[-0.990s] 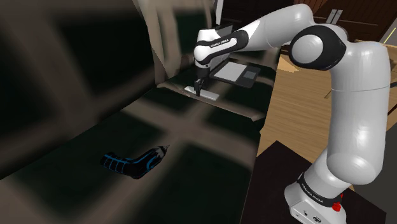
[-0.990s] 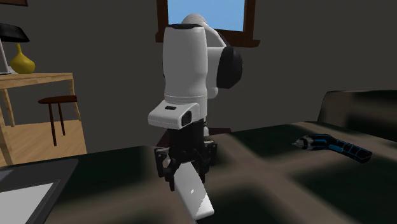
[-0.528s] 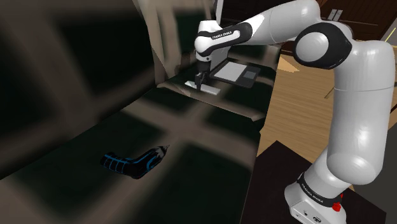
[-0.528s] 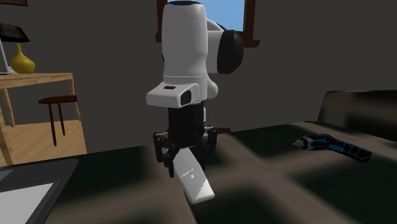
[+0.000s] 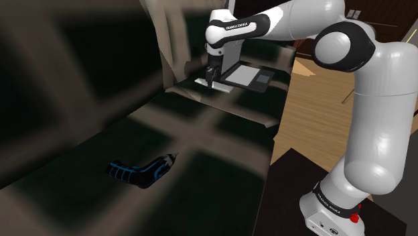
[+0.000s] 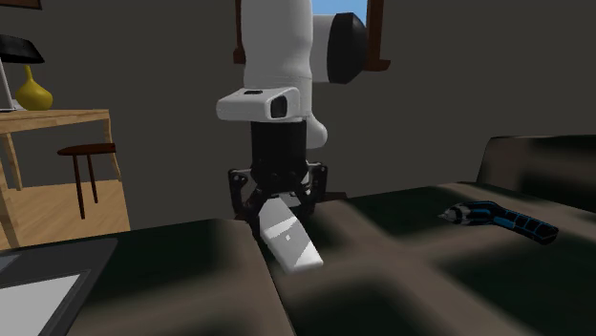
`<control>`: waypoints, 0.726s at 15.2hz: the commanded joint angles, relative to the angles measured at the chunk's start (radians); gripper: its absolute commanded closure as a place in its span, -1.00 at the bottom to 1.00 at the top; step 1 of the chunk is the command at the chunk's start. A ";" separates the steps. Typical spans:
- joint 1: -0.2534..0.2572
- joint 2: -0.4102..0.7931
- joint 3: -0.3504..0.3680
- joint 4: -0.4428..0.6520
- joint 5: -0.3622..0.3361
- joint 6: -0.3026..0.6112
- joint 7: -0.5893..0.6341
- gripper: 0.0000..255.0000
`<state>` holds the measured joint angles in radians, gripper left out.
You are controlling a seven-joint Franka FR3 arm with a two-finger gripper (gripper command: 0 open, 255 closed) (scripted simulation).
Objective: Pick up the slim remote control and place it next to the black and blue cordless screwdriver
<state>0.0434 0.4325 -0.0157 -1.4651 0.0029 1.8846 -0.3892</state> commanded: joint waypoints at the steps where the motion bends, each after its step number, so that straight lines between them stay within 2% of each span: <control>1: 0.000 -0.005 0.000 0.021 0.000 -0.026 0.000 1.00; 4: 0.000 -0.008 0.000 0.044 0.000 -0.052 0.000 1.00; 11: 0.063 -0.250 0.031 -0.303 -0.009 0.053 0.096 1.00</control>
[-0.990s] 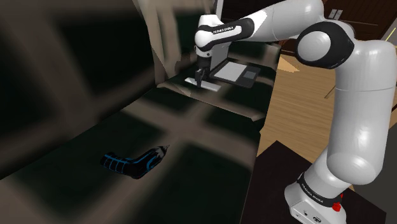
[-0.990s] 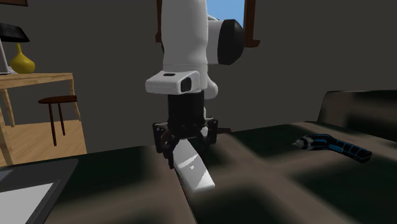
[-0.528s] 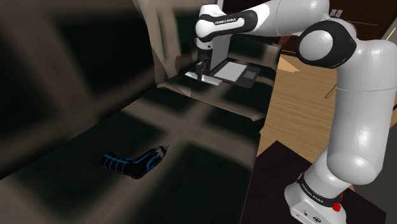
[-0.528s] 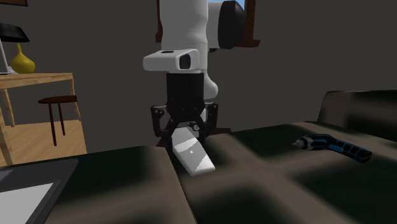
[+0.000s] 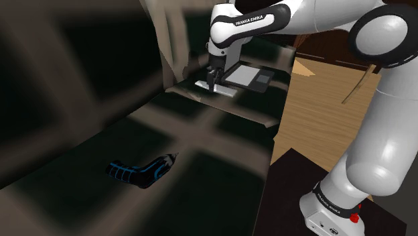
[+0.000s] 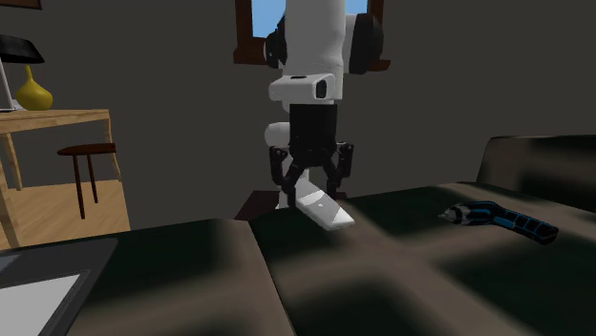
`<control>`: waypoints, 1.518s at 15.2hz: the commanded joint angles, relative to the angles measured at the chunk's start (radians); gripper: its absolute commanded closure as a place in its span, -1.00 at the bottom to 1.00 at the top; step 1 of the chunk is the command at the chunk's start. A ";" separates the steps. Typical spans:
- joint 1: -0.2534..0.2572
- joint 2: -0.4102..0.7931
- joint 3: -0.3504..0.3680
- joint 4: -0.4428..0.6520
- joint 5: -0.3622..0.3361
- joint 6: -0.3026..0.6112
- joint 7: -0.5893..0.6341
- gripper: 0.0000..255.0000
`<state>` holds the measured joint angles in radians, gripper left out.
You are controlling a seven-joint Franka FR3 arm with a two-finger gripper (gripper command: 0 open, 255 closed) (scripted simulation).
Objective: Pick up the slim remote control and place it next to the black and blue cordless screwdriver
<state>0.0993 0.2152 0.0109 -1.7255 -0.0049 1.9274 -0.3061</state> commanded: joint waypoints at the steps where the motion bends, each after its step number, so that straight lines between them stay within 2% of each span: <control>1: 0.016 -0.063 0.010 -0.084 -0.001 0.021 0.027 1.00; 12: 0.112 -0.357 0.104 -0.438 0.023 0.082 0.206 1.00; 23: 0.228 -0.582 0.242 -0.651 0.107 0.078 0.408 1.00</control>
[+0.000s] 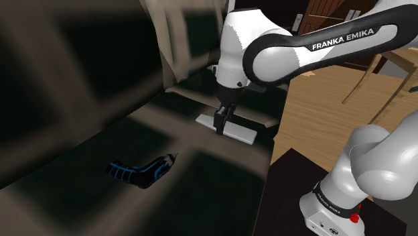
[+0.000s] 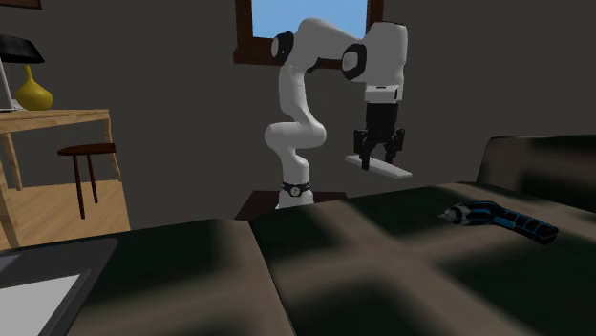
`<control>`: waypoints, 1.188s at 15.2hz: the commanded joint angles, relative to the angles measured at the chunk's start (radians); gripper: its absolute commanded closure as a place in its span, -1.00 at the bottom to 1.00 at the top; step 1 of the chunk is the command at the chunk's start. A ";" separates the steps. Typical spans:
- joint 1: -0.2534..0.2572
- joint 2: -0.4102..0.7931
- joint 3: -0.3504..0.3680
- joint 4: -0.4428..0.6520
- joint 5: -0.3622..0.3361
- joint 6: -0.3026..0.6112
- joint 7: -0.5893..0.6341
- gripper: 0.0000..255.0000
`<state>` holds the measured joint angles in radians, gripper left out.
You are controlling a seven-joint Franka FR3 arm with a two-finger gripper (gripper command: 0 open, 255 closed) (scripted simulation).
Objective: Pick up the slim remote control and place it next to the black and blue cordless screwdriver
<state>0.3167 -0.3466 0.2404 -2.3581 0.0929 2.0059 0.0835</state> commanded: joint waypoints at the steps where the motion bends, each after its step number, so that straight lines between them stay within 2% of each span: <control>1: 0.023 -0.036 0.026 -0.031 0.020 -0.003 0.038 1.00; 9: 0.128 -0.133 0.158 -0.089 0.111 -0.026 0.217 1.00; 18: 0.128 -0.084 0.183 -0.175 0.117 0.109 0.220 1.00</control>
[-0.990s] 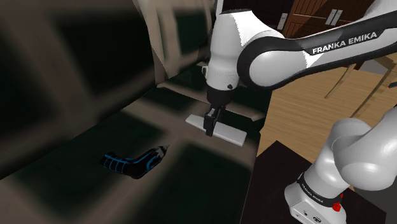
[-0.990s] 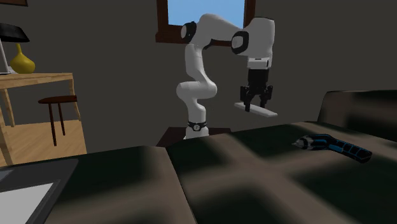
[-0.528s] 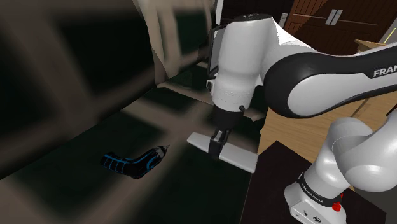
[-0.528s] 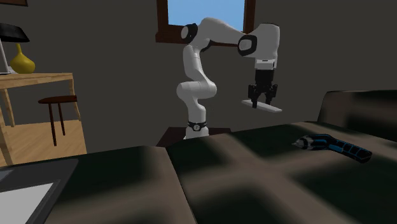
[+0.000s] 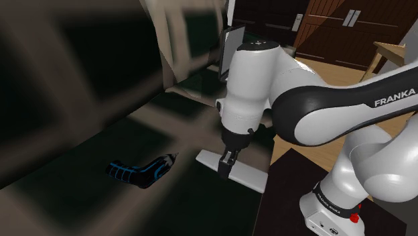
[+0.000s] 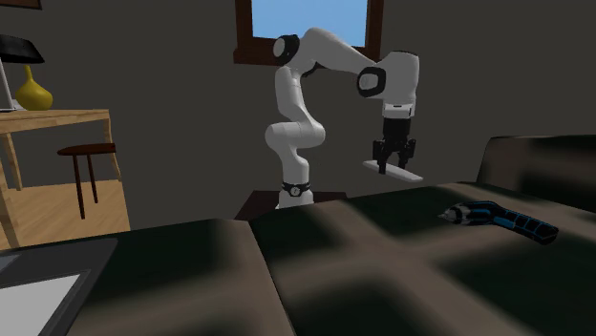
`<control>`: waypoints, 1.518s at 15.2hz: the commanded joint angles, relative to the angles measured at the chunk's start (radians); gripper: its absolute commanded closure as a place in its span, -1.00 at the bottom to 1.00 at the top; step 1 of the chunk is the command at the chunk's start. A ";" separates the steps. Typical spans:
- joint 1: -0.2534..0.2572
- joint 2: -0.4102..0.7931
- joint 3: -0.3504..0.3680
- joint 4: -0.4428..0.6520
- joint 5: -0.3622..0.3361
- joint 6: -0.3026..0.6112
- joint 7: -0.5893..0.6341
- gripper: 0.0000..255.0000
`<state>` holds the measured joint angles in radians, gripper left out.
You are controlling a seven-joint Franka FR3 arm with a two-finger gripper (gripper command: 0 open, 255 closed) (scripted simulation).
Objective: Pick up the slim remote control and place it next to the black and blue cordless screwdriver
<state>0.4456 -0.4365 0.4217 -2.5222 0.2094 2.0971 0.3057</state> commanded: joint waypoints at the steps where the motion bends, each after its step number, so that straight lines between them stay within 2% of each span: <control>1: -0.001 0.013 0.004 -0.020 0.000 0.033 -0.001 1.00; 13: -0.011 0.124 0.042 -0.106 -0.009 0.228 0.016 1.00; 21: -0.011 0.124 0.042 -0.106 -0.009 0.228 0.016 1.00; 22: -0.011 0.124 0.042 -0.106 -0.009 0.228 0.016 -1.00; 23: -0.011 0.124 0.042 -0.106 -0.009 0.228 0.016 -1.00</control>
<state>0.4344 -0.3128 0.4634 -2.6284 0.1999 2.3251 0.3213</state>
